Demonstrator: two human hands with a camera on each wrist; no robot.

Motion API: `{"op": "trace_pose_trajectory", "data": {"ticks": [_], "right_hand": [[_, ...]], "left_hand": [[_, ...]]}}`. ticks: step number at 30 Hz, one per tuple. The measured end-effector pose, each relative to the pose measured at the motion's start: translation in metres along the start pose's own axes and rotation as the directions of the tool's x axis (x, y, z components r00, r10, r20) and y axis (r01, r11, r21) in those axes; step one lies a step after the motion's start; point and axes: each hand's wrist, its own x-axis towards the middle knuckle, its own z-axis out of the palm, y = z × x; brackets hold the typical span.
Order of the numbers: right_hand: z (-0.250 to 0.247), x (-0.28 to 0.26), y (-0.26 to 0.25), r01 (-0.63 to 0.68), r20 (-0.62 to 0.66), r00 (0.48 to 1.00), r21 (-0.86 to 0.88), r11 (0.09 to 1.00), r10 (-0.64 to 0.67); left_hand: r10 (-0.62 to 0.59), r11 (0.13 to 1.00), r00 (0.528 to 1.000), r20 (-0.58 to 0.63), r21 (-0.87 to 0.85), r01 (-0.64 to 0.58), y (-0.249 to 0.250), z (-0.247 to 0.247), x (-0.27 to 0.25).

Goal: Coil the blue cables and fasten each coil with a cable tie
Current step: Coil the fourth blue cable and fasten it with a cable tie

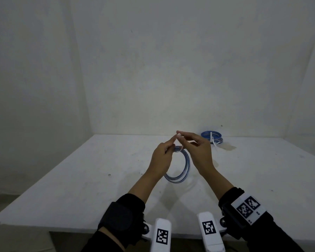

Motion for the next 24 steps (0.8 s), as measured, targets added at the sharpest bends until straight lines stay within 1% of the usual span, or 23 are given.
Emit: {"op": "trace_pose_trajectory", "data": {"ticks": [2,4,8,10,12,16,20,24], "right_hand": [[-0.001,0.001,0.0,-0.027,0.051,0.998,-0.062,0.998,0.031],[-0.001,0.001,-0.004,-0.025,0.07,0.997,-0.088,0.996,0.031],[-0.005,0.006,-0.012,0.002,0.09,0.996,-0.037,0.999,0.001],[-0.009,0.01,-0.013,0.053,0.093,0.995,-0.111,0.992,-0.043],[-0.013,0.014,-0.014,0.142,0.114,0.986,-0.197,0.97,-0.121],[-0.02,0.018,-0.021,0.28,0.217,0.95,-0.266,0.922,-0.226],[-0.025,0.02,-0.027,0.354,0.316,0.914,-0.317,0.88,-0.254],[-0.029,0.022,-0.03,0.397,0.36,0.895,-0.374,0.838,-0.264]], "left_hand": [[0.024,1.0,1.0,0.004,0.0,-0.024,0.002,-0.002,0.001],[0.028,0.999,1.0,0.004,-0.019,-0.028,0.003,-0.004,0.001],[-0.019,0.991,1.0,0.011,-0.133,0.02,0.003,-0.006,0.001],[-0.033,0.989,0.999,0.043,-0.145,0.039,0.004,-0.006,0.0],[-0.04,0.981,0.995,0.087,-0.188,0.056,0.005,-0.007,-0.002],[-0.034,0.961,0.984,0.177,-0.265,0.081,0.006,-0.01,-0.003],[-0.033,0.96,0.969,0.246,-0.263,0.1,0.008,-0.011,-0.002],[-0.038,0.941,0.967,0.253,-0.315,0.12,0.007,-0.011,-0.003]]}}
